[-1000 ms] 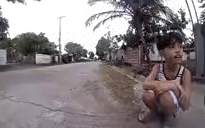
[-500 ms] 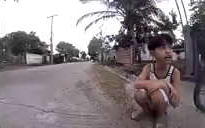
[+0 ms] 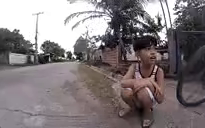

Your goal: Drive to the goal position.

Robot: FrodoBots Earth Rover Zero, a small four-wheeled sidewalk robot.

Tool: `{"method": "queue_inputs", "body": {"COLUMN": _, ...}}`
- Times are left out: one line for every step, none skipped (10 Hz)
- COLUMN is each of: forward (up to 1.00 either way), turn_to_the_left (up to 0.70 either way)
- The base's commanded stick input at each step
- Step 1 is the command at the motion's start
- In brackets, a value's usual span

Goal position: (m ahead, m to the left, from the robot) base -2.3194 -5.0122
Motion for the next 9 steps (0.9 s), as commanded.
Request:
{"method": "queue_inputs", "body": {"forward": 0.0, "turn_to_the_left": -0.15}}
{"method": "queue_inputs", "body": {"forward": 0.0, "turn_to_the_left": 0.0}}
{"method": "queue_inputs", "body": {"forward": 0.0, "turn_to_the_left": 0.0}}
{"method": "queue_inputs", "body": {"forward": 0.0, "turn_to_the_left": 0.0}}
{"method": "queue_inputs", "body": {"forward": 0.0, "turn_to_the_left": 0.0}}
{"method": "queue_inputs", "body": {"forward": 0.0, "turn_to_the_left": 0.0}}
{"method": "queue_inputs", "body": {"forward": 0.0, "turn_to_the_left": 0.0}}
{"method": "queue_inputs", "body": {"forward": 0.0, "turn_to_the_left": 0.0}}
{"method": "queue_inputs", "body": {"forward": 0.0, "turn_to_the_left": 0.0}}
